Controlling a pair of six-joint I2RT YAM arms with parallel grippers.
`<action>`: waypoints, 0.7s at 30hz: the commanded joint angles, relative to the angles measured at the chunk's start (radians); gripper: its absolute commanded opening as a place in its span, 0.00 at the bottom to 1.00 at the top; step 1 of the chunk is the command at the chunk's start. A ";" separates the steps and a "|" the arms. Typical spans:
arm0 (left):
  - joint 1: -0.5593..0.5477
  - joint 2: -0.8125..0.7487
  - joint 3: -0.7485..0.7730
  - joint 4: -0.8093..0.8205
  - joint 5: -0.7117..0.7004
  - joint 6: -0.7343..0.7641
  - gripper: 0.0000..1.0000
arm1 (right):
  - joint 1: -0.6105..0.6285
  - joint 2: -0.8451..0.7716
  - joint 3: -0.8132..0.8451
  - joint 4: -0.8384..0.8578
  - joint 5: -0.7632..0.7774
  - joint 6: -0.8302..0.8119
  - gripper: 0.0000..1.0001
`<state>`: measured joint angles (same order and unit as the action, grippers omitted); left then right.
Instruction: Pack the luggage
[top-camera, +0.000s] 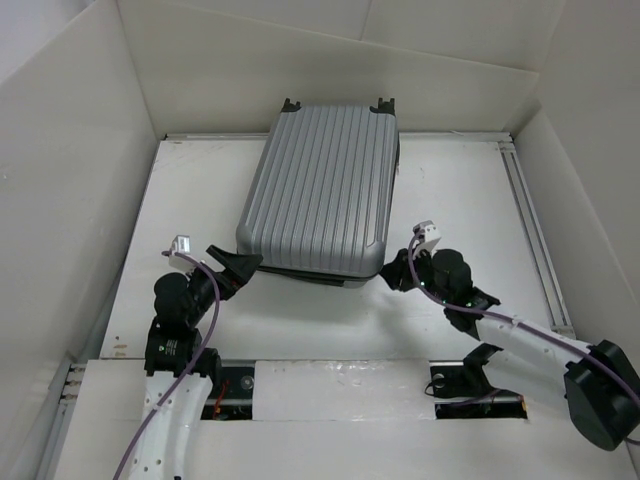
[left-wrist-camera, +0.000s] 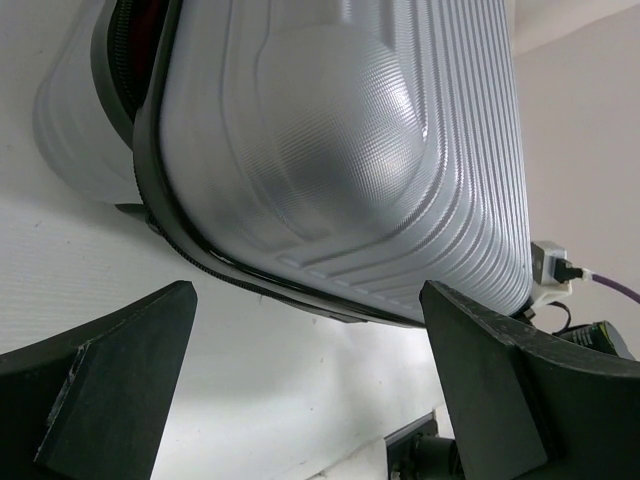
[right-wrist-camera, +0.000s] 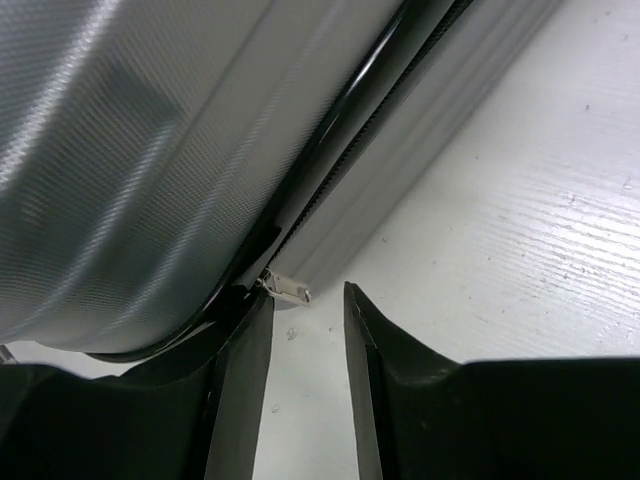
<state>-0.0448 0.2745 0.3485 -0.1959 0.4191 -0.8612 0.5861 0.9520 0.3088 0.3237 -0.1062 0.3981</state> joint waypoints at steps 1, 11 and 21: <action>-0.003 0.000 0.014 0.059 0.024 0.007 0.94 | -0.003 0.021 0.044 0.113 -0.130 -0.080 0.42; -0.003 0.000 0.014 0.069 0.033 0.016 0.94 | -0.003 0.021 -0.002 0.254 -0.148 -0.108 0.41; -0.003 -0.009 0.014 0.069 0.010 0.025 0.93 | -0.022 0.030 -0.020 0.390 -0.086 -0.119 0.30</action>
<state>-0.0448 0.2722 0.3485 -0.1711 0.4343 -0.8532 0.5735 0.9932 0.2733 0.4660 -0.1913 0.2840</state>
